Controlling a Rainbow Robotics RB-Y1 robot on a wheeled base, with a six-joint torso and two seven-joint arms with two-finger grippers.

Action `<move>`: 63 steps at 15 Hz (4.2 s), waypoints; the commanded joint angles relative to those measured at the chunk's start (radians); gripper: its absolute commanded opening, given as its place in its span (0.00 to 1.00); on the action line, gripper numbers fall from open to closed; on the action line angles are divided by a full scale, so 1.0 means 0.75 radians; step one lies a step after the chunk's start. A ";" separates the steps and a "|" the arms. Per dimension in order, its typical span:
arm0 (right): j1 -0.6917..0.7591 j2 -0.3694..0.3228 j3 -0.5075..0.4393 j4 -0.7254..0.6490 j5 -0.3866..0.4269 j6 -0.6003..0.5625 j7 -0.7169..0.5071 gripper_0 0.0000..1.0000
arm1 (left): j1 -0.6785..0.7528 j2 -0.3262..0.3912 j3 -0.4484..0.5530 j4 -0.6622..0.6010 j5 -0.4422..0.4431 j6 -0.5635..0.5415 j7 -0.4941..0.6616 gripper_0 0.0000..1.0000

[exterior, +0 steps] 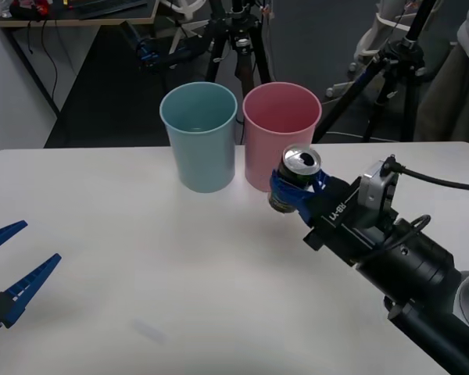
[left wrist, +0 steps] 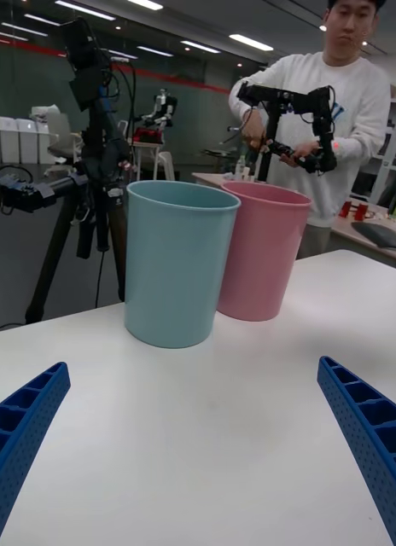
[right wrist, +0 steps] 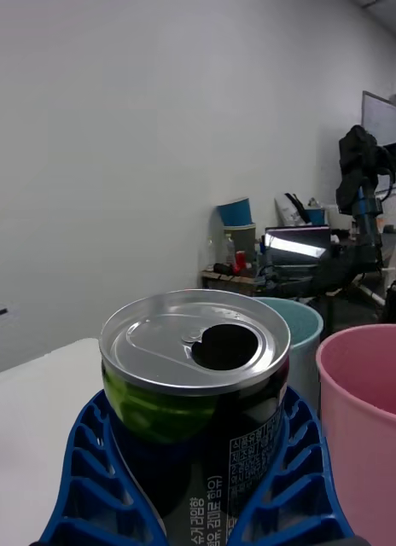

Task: Grasp the object on the table and drop it into the matching bin: aluminum can to the light blue bin, PET bottle to the pink bin.

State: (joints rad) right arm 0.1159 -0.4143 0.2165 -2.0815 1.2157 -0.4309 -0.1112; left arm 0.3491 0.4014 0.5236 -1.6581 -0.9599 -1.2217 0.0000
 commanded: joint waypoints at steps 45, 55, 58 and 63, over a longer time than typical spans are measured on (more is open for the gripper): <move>-1.265 0.381 0.235 1.247 0.165 0.579 -0.107 1.00 | 0.000 0.000 0.000 0.000 0.000 0.000 0.000 1.00; -1.122 0.313 0.229 1.029 0.154 0.499 -0.111 1.00 | 0.000 0.000 0.000 0.000 0.000 0.000 0.000 1.00; -0.948 0.235 0.227 0.812 0.150 0.450 -0.111 1.00 | 0.000 0.000 0.000 0.000 0.000 0.000 0.000 1.00; -0.670 0.080 0.151 0.511 0.116 0.270 -0.105 1.00 | 0.000 0.000 0.000 0.000 0.000 0.000 0.000 1.00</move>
State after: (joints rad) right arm -0.4165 -0.3396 0.3470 -1.6729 1.3119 -0.1999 -0.1933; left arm 0.3491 0.4014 0.5236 -1.6581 -0.9599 -1.2217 0.0000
